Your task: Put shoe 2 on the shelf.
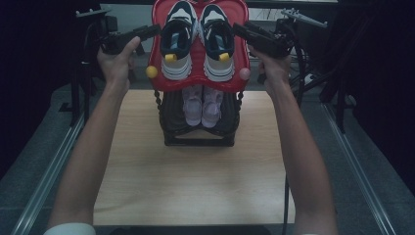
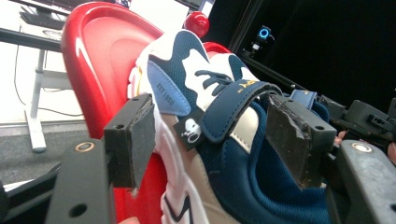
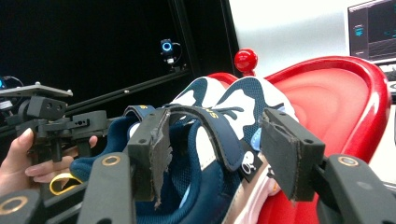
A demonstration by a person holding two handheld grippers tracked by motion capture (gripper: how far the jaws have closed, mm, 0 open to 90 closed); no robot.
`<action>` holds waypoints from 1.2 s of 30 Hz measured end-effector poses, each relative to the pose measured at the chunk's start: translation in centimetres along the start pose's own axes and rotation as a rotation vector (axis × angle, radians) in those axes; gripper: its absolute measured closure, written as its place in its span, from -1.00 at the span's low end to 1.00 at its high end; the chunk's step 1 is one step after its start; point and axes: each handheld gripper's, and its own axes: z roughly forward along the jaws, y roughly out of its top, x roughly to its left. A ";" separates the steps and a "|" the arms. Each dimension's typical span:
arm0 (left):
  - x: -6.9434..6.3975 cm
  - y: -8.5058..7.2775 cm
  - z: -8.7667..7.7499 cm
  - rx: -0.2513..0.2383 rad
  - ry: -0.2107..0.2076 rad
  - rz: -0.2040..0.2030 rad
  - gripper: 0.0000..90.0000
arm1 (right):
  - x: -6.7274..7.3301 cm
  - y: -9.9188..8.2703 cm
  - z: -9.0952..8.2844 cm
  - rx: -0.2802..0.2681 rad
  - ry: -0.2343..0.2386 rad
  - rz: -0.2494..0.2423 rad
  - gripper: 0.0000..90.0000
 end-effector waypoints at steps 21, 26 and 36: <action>0.9 -1.8 -4.0 -0.009 -0.009 0.023 -0.24 | -2.4 -1.8 -5.3 -0.010 -0.024 -0.009 -0.03; 0.9 -2.3 -5.0 -0.006 -0.002 0.041 -0.24 | -3.2 -3.0 -6.3 0.012 -0.030 -0.012 -0.03; 2.1 -4.8 -6.6 -0.029 0.026 0.057 -0.22 | -4.3 -5.4 -7.6 0.049 -0.024 -0.013 -0.02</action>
